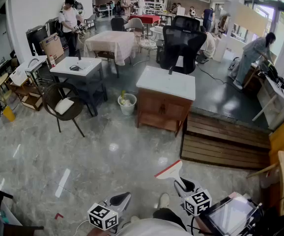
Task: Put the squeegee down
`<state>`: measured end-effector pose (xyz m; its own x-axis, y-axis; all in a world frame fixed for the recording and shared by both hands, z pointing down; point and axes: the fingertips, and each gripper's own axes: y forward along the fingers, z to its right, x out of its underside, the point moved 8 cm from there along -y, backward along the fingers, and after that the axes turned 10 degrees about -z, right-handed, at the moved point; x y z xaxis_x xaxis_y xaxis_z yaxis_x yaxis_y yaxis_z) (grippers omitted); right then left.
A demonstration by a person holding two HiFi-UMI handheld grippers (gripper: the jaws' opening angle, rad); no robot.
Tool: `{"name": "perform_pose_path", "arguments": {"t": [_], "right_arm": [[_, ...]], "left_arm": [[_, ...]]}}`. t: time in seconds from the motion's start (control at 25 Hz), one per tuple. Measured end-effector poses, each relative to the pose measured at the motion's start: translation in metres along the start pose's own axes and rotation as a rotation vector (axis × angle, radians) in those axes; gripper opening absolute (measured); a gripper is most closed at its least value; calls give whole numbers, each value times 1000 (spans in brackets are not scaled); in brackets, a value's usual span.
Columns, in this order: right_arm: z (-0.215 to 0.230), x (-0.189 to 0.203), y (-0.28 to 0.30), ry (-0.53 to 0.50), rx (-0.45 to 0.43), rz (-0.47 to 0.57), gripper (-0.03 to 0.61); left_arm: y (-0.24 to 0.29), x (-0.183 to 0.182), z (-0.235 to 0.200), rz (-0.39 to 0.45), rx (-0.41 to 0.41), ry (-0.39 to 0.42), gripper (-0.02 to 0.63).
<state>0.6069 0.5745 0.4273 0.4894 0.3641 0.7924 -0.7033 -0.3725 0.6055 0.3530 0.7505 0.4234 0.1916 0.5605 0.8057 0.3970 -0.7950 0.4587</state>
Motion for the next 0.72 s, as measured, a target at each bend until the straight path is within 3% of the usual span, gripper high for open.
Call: {"name": "perform_pose_path", "arguments": {"t": [0.36, 0.72], "right_arm": [[21, -20, 38, 6, 4, -15, 97], [117, -95, 149, -5, -52, 32, 97]], "left_arm": [[20, -7, -37, 4, -30, -21, 8], [114, -102, -99, -36, -72, 0, 7]]}}
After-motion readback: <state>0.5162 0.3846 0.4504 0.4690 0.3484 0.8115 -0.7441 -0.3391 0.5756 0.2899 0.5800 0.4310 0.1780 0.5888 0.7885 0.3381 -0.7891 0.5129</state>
